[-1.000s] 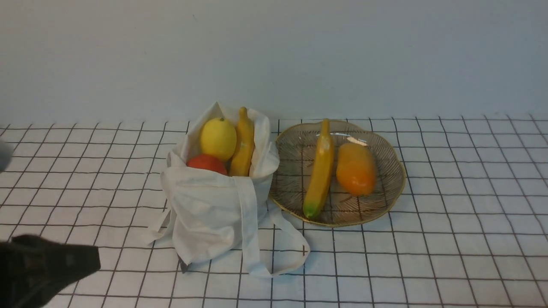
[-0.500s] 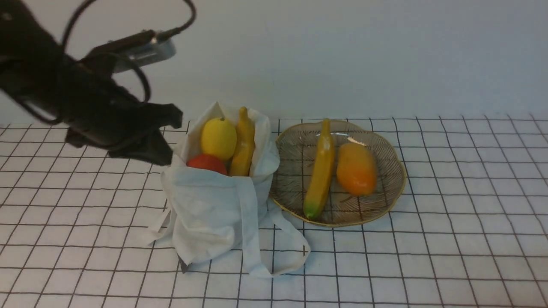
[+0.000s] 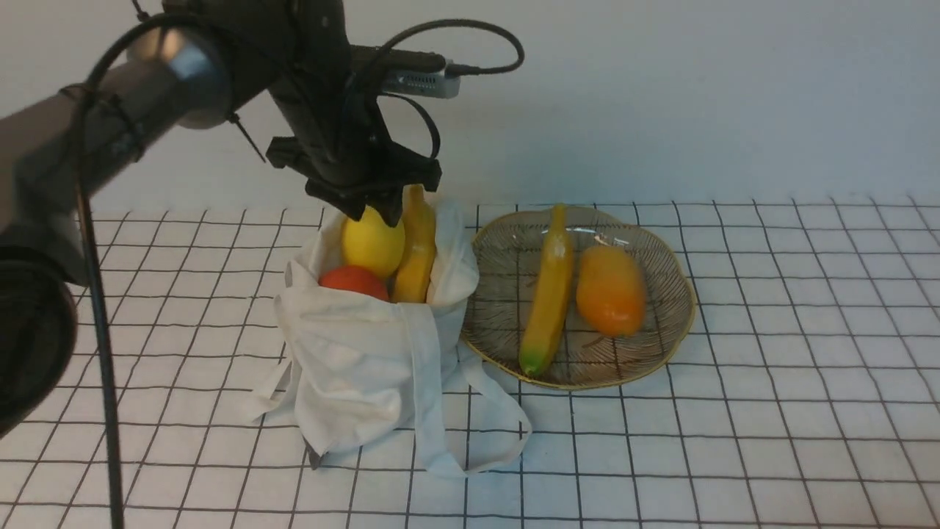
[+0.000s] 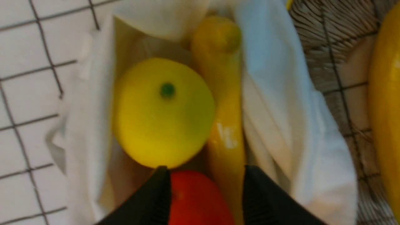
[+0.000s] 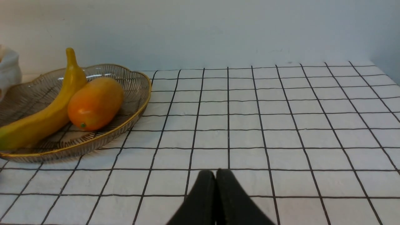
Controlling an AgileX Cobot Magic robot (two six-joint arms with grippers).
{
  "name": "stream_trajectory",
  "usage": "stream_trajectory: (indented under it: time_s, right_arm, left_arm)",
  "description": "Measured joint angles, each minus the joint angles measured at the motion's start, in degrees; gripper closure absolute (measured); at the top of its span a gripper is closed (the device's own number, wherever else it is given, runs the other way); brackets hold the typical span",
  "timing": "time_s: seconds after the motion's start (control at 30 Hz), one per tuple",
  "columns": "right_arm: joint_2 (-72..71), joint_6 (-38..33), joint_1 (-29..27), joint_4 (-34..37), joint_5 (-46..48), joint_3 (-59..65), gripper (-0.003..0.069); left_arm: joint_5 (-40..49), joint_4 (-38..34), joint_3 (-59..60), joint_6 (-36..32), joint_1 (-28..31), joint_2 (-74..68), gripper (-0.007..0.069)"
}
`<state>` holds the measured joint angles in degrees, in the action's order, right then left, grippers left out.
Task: Take the fruit out of the bag on the white checkered tablecloth and place them on the plate.
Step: 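Reach into the bag and grasp the lemon with the left gripper, then move the lemon from the bag into the bowl with the left gripper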
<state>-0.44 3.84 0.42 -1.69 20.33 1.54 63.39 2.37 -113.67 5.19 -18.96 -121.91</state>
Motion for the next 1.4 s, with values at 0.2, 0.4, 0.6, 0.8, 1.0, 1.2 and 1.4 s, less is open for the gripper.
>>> stream_trajectory:
  time_s: [0.2,0.4,0.6,0.8,1.0,1.2,1.4]
  right_arm:
    - [0.0,0.0,0.0,0.0,0.0,0.0,0.0674]
    - [0.0,0.0,0.0,0.0,0.0,0.0,0.0674]
    - [0.0,0.0,0.0,0.0,0.0,0.0,0.0674]
    - [0.0,0.0,0.0,0.0,0.0,0.0,0.0674]
    - [0.0,0.0,0.0,0.0,0.0,0.0,0.0674]
    - [0.0,0.0,0.0,0.0,0.0,0.0,0.0674]
    - [0.0,0.0,0.0,0.0,0.0,0.0,0.0674]
  left_arm:
    - [-1.0,2.2,-0.8,1.7,0.0,-3.1,0.0108]
    - [-3.5,2.2,-0.8,1.7,0.0,-6.0,0.0062]
    - [-3.9,2.6,-0.9,1.7,0.0,-6.9,0.0062]
    - [-4.1,3.9,-0.9,1.7,0.0,-7.4,0.0214]
    - [-2.5,3.9,-0.9,1.2,0.0,-6.1,0.0213]
    - [-1.1,2.8,-0.9,1.0,0.0,2.1,0.0213]
    - [0.8,-8.0,-1.0,1.0,-0.1,7.4,0.0213]
